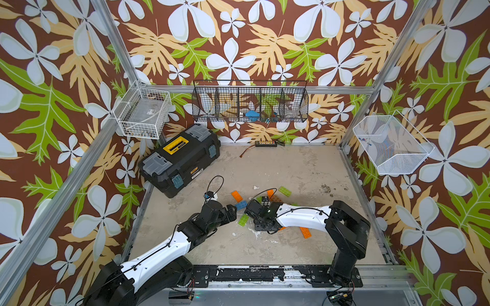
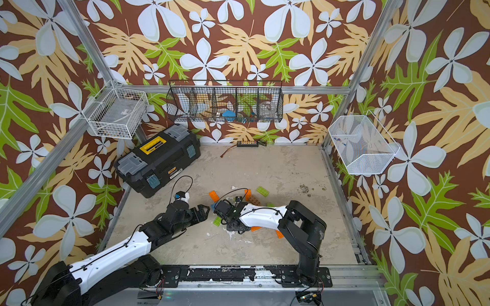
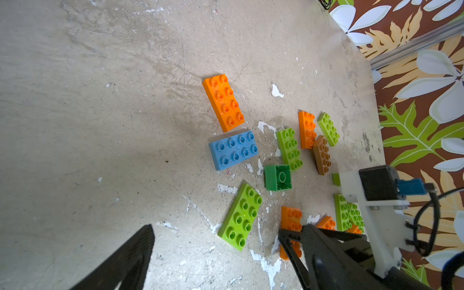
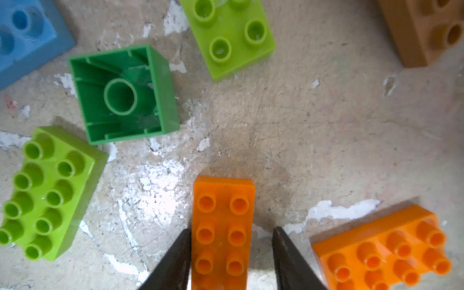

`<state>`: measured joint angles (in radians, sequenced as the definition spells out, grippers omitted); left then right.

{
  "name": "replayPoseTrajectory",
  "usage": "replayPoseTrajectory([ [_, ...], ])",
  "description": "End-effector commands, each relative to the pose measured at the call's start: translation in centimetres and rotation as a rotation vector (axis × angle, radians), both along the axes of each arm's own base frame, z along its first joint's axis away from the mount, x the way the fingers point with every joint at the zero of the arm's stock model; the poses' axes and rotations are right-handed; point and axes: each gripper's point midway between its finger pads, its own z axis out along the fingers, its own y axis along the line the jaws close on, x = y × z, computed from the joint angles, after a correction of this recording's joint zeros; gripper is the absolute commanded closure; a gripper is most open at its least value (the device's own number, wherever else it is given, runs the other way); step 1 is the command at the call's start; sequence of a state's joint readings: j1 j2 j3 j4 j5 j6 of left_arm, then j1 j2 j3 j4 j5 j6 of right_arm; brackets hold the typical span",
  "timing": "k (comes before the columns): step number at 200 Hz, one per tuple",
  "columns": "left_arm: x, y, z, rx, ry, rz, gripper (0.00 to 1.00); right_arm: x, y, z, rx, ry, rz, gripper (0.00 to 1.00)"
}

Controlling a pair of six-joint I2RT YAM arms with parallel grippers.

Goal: Assemble a small pinwheel with lego
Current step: Adjust the lego brick at the center of the board.

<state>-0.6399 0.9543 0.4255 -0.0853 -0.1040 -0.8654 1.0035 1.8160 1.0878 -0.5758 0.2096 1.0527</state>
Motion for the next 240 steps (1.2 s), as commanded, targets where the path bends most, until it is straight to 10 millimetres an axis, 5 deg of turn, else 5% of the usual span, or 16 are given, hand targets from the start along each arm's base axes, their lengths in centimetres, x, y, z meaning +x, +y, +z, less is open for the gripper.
replayPoseTrajectory([
  [1, 0.2, -0.2, 0.2, -0.009, -0.008, -0.002, 0.06, -1.0, -1.0, -0.7, -0.048, 0.052, 0.014, 0.56],
  [39, 0.1, -0.3, -0.2, -0.003, 0.003, -0.009, 0.06, -1.7, -0.9, -0.7, -0.032, 0.074, 0.038, 0.71],
  [99, -0.4, -3.2, 0.0, 0.006, -0.002, -0.132, 0.02, -4.8, -1.4, -0.2, -0.017, 0.118, 0.106, 0.73],
  [136, -0.6, -3.6, -0.4, 0.007, 0.001, -0.148, 0.01, -5.0, -1.0, 0.4, 0.027, 0.111, 0.101, 0.59],
  [176, -0.4, -3.7, 0.8, 0.021, -0.048, -0.171, 0.01, -3.5, -0.6, 4.0, 0.090, 0.006, 0.081, 0.39],
  [202, -0.5, -5.3, 1.0, 0.053, -0.064, -0.241, 0.02, -2.9, -3.1, 4.7, 0.096, -0.029, -0.022, 0.29],
  [240, -0.7, -8.7, 1.5, 0.076, -0.086, -0.341, 0.02, -1.6, -7.1, 4.5, 0.136, -0.056, -0.205, 0.28],
])
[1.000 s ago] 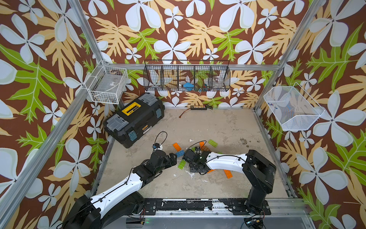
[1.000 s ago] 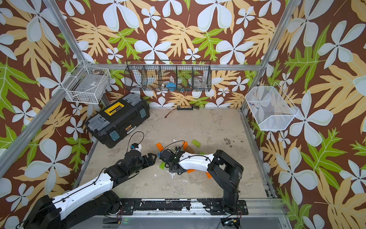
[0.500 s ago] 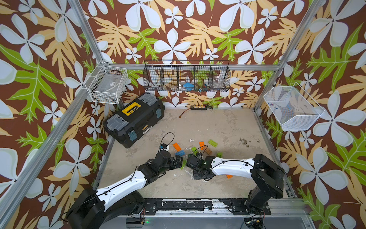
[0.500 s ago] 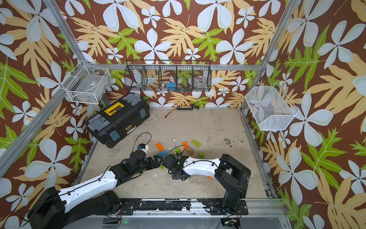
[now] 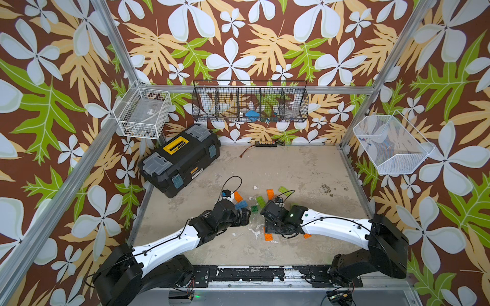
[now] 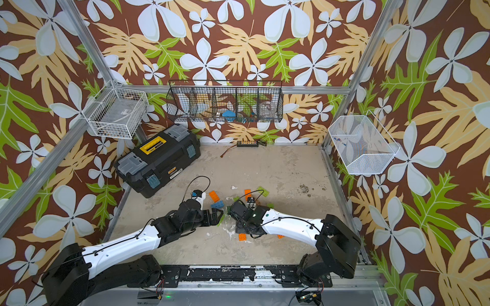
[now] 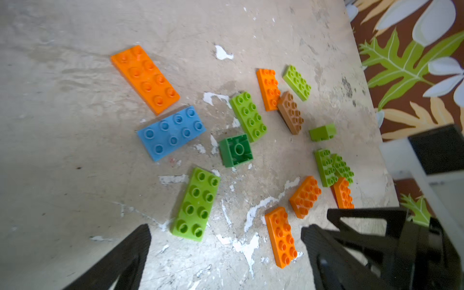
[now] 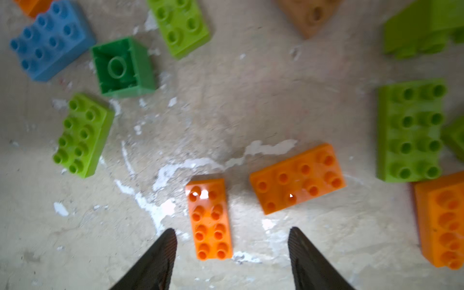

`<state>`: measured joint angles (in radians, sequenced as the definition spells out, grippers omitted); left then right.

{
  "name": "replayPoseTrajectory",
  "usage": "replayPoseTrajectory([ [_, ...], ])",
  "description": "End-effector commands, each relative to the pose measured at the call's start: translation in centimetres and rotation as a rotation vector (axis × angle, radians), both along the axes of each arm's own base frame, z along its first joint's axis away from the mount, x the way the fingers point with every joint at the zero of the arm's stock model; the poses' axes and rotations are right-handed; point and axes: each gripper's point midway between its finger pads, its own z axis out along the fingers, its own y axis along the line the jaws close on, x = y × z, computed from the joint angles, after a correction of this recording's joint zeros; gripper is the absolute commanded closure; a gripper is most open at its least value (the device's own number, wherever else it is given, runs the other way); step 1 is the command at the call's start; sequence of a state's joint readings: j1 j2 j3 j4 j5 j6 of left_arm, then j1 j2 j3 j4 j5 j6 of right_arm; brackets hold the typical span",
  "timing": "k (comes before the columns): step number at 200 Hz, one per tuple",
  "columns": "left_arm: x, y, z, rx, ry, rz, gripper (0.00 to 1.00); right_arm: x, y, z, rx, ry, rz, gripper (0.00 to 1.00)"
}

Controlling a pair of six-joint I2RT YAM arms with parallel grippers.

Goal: Assemble a small pinwheel with lego
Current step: Adjust the lego brick at the center of the board, then assemble the lego brick at the center of the board.

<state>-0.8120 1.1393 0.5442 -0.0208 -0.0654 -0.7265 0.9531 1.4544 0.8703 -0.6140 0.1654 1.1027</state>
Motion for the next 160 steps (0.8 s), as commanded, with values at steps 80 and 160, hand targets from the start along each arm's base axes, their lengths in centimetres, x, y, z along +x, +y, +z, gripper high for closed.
replayPoseTrajectory([
  [80, 0.5, -1.5, 1.8, -0.002, -0.075, -0.064, 0.03, 0.9, -2.8, -1.5, 0.027, 0.052, -0.258, 0.14],
  [160, -0.1, -0.6, 1.7, -0.010, -0.072, -0.047, 0.03, 1.1, -1.6, -3.1, 0.063, 0.093, -0.249, 0.19],
])
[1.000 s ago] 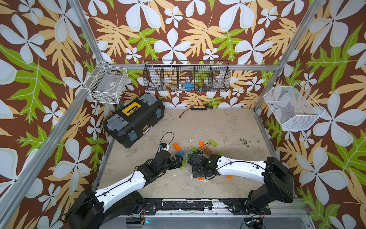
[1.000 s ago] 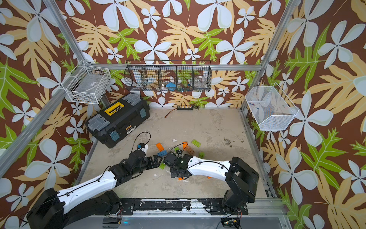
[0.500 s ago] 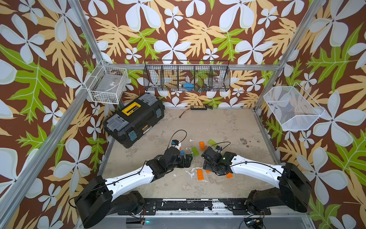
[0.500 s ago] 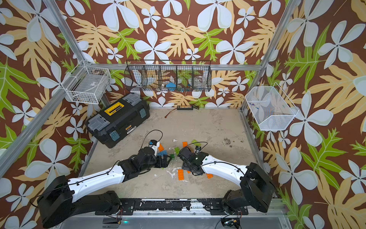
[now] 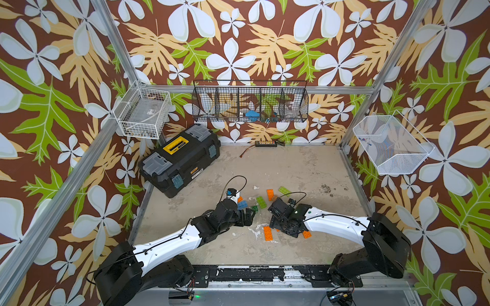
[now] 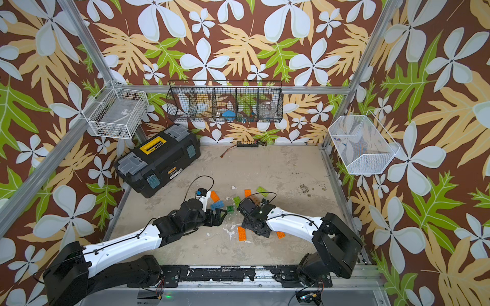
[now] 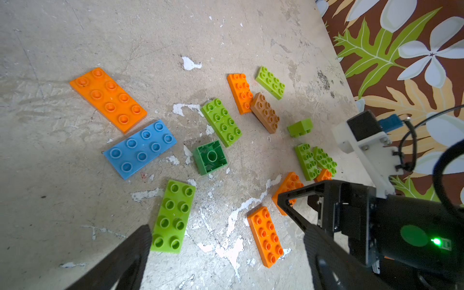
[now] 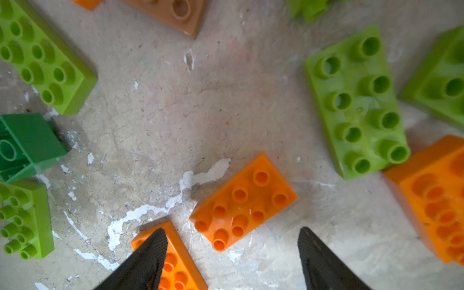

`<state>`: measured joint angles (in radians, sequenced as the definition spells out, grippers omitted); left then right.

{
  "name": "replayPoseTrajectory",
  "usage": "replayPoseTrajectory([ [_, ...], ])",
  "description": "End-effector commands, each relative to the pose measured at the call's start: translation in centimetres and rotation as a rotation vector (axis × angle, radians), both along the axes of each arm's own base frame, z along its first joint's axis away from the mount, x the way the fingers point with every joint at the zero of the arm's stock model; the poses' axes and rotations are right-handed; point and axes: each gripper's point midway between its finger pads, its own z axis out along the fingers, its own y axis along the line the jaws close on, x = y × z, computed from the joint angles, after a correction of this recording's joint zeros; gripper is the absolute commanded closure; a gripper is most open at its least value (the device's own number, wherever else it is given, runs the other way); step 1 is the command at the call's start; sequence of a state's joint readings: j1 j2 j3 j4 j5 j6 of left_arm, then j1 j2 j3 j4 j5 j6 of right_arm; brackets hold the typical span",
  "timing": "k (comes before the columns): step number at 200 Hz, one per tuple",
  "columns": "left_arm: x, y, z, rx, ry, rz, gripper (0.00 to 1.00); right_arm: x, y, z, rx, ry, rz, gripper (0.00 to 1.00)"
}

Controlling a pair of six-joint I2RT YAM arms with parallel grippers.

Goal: Assemble a small pinwheel with lego
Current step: Assemble the lego brick at the center of the board.

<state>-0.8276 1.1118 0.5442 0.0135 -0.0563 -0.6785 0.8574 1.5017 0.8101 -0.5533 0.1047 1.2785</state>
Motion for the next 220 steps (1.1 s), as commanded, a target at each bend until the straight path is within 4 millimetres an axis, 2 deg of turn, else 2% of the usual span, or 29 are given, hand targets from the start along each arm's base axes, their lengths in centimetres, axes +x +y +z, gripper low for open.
replayPoseTrajectory([
  [1, 0.0, 0.3, 0.2, 0.011, -0.009, 0.006, 0.03, 0.5, 0.4, -0.2, 0.012, 0.000, -0.001, 0.19],
  [36, 0.1, 0.5, 0.4, 0.017, -0.016, 0.011, 0.03, 0.9, 0.4, -1.2, 0.009, 0.023, 0.005, 0.28],
  [89, 0.1, 0.7, 0.5, 0.021, -0.022, 0.018, 0.03, 2.4, 0.1, -1.8, -0.108, 0.033, 0.041, 0.37],
  [117, 0.0, 0.8, 0.5, 0.024, -0.022, 0.020, 0.03, 2.4, -0.3, -2.2, -0.167, 0.058, 0.063, 0.47],
  [163, -0.1, 1.4, 0.3, 0.023, -0.020, 0.040, 0.02, 3.1, 0.3, -1.4, -0.162, 0.010, 0.099, 0.68],
  [177, 0.4, 2.1, 0.3, -0.002, 0.007, 0.055, 0.00, 4.0, 1.2, -1.0, -0.145, -0.018, 0.140, 0.71],
  [204, 2.4, 5.2, 0.4, -0.064, 0.054, 0.147, 0.00, 5.7, 3.2, -0.3, -0.117, -0.080, 0.220, 0.73],
  [220, 2.8, 6.3, 0.8, -0.101, 0.061, 0.167, 0.00, 6.6, 4.1, -0.2, -0.121, -0.093, 0.263, 0.73],
])
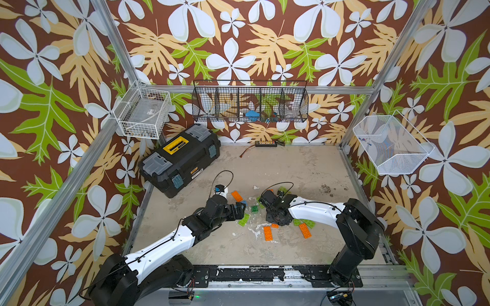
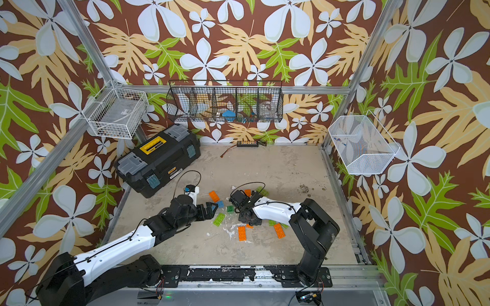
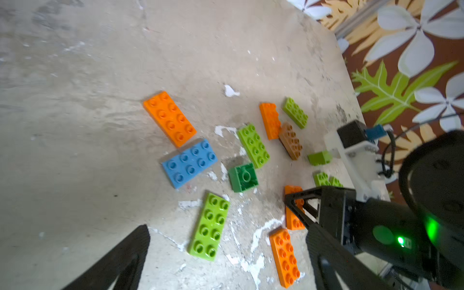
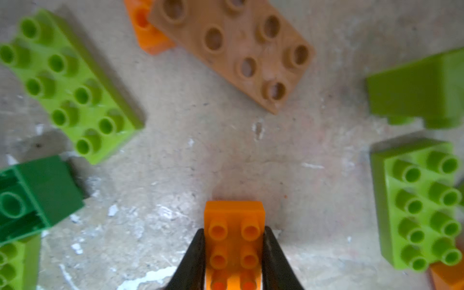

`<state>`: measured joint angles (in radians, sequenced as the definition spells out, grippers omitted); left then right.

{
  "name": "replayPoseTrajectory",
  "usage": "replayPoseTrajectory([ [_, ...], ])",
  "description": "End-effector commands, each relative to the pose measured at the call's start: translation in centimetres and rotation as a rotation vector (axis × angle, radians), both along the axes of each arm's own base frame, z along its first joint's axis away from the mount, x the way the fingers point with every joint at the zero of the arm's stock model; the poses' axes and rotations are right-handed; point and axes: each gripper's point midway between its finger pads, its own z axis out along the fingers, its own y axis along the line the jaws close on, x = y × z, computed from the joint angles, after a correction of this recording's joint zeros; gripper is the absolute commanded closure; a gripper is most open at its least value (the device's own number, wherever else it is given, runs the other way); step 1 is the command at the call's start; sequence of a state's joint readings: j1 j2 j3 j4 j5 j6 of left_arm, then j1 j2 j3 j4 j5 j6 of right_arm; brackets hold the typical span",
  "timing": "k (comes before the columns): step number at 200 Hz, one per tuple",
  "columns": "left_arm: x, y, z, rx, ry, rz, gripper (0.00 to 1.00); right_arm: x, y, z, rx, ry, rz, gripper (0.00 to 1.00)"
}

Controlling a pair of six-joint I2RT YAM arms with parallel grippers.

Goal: Assemble a small pinwheel with lego
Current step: Assemble the lego brick at the center of the board.

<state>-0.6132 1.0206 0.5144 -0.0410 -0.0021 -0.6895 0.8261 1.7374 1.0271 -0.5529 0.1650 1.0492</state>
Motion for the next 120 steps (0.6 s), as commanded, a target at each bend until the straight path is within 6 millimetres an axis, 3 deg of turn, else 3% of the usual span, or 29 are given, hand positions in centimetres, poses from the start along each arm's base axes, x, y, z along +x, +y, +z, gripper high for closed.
replayPoseTrajectory([
  [1, -0.1, 0.6, 0.4, -0.068, 0.033, -0.008, 0.00, 1.5, 1.4, 0.4, -0.005, -0.045, 0.092, 0.73],
  [34, -0.4, 1.3, 0.3, -0.057, 0.035, 0.003, 0.00, 2.2, 2.7, 0.1, -0.036, -0.027, 0.151, 0.74],
  [72, -1.1, 1.7, -0.3, -0.078, 0.056, 0.020, 0.00, 1.1, 4.2, -0.4, -0.073, -0.004, 0.210, 0.74],
  [120, -1.6, 1.5, -0.4, -0.103, 0.070, 0.018, 0.00, 0.0, 3.1, -0.8, -0.126, 0.015, 0.198, 0.74],
])
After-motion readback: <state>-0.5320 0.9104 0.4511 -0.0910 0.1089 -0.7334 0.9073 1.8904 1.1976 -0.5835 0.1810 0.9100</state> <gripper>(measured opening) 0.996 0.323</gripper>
